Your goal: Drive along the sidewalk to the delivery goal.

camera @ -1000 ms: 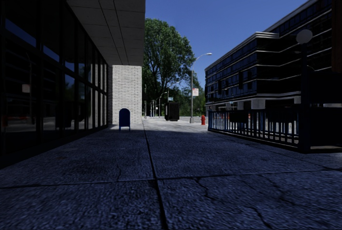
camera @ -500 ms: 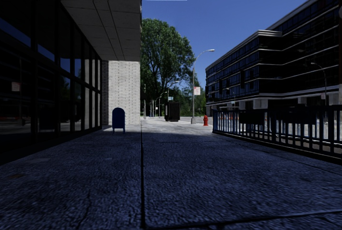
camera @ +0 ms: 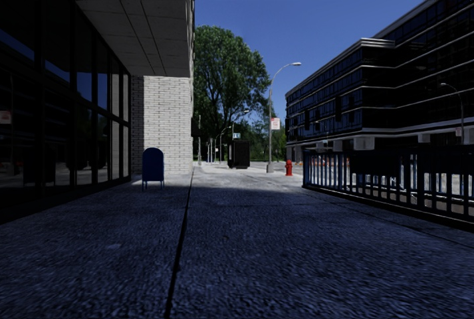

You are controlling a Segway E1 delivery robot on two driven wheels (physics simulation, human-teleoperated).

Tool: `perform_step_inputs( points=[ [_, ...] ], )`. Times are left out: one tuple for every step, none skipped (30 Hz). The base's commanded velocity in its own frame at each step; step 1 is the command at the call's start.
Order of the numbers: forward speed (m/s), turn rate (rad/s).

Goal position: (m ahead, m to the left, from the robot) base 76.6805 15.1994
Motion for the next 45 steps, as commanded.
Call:
perform_step_inputs(
  points=[
    [2.0, 0.0],
    [2.0, 0.0],
    [2.0, 0.0],
    [2.0, 0.0],
    [2.0, 0.0],
    [2.0, 0.0],
    [2.0, 0.0],
    [2.0, 0.0],
    [2.0, 0.0],
    [2.0, 0.0],
    [2.0, 0.0],
    [2.0, 0.0],
    [2.0, 0.0],
    [2.0, 0.0],
    [2.0, 0.0],
    [2.0, 0.0],
    [2.0, 0.0],
    [2.0, 0.0],
    [2.0, 0.0],
    [2.0, 0.0],
    [2.0, 0.0],
    [2.0, 0.0],
    [2.0, 0.0],
    [2.0, 0.0],
    [2.0, 0.0],
    [2.0, 0.0],
    [2.0, 0.0],
    [2.0, 0.0],
    [2.0, 0.0],
    [2.0, 0.0],
    [2.0, 0.0],
    [2.0, 0.0],
    [2.0, 0.0],
    [2.0, 0.0],
    [2.0, 0.0],
    [2.0, 0.0],
    [2.0, 0.0],
    [2.0, 0.0],
    [2.0, 0.0],
    [2.0, 0.0],
    [2.0, 0.0],
    [2.0, 0.0],
    [2.0, 0.0],
    [2.0, 0.0],
    [2.0, 0.0]
  ],
)
